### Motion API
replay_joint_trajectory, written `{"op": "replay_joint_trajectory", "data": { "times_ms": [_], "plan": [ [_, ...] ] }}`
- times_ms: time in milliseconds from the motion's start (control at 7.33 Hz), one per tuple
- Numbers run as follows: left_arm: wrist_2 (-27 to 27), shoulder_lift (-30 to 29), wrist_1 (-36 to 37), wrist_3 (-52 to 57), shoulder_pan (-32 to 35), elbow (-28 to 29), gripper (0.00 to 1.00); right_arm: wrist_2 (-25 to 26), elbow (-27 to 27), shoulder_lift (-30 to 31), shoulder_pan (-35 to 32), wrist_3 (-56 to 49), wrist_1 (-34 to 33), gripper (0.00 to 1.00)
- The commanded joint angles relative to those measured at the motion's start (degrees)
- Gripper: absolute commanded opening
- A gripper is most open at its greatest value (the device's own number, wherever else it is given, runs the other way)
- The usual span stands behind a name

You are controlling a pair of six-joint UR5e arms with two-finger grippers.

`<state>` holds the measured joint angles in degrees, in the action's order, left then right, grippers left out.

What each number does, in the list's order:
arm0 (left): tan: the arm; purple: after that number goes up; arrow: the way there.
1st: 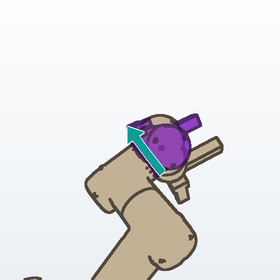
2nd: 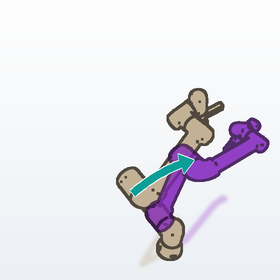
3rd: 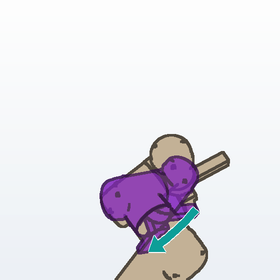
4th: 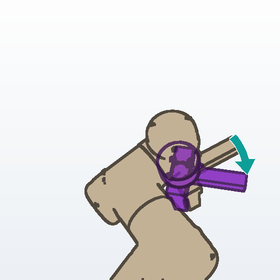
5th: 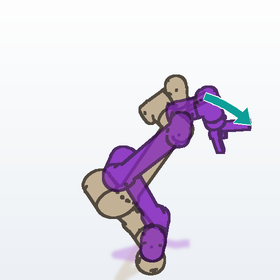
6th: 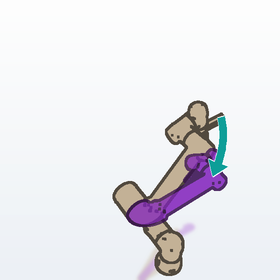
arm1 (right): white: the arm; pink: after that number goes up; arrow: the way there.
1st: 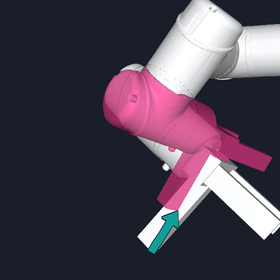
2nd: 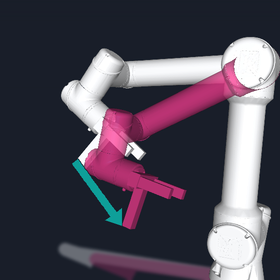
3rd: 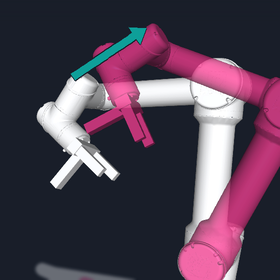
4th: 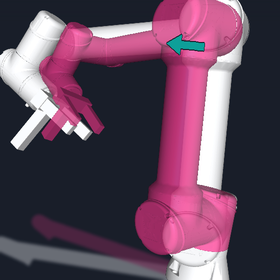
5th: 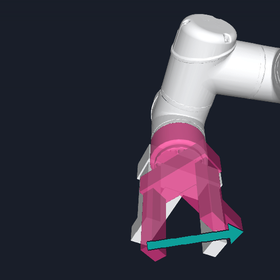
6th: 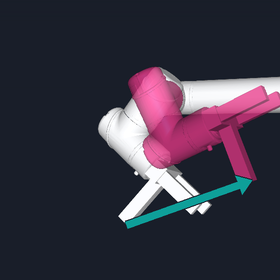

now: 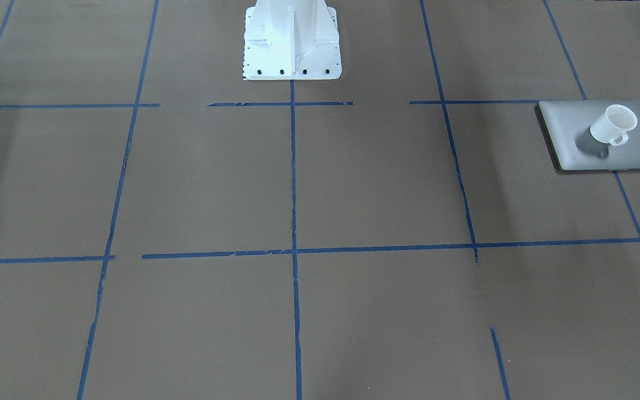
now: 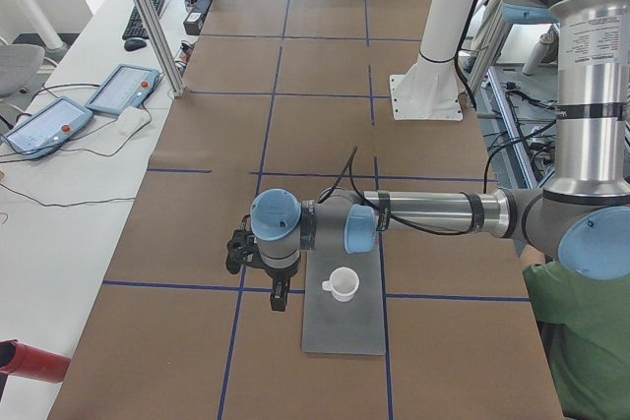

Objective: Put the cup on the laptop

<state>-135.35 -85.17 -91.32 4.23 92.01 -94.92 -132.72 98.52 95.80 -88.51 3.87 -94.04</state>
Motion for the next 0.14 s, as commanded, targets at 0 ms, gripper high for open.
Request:
{"op": "replay_joint_trajectory", "data": {
  "times_ms": [0],
  "plan": [
    [-0.09,0.00,0.00,0.16,0.01,0.00,1.00,0.00,0.00,0.00,0.00,0.00,0.00,1.00]
  ]
}}
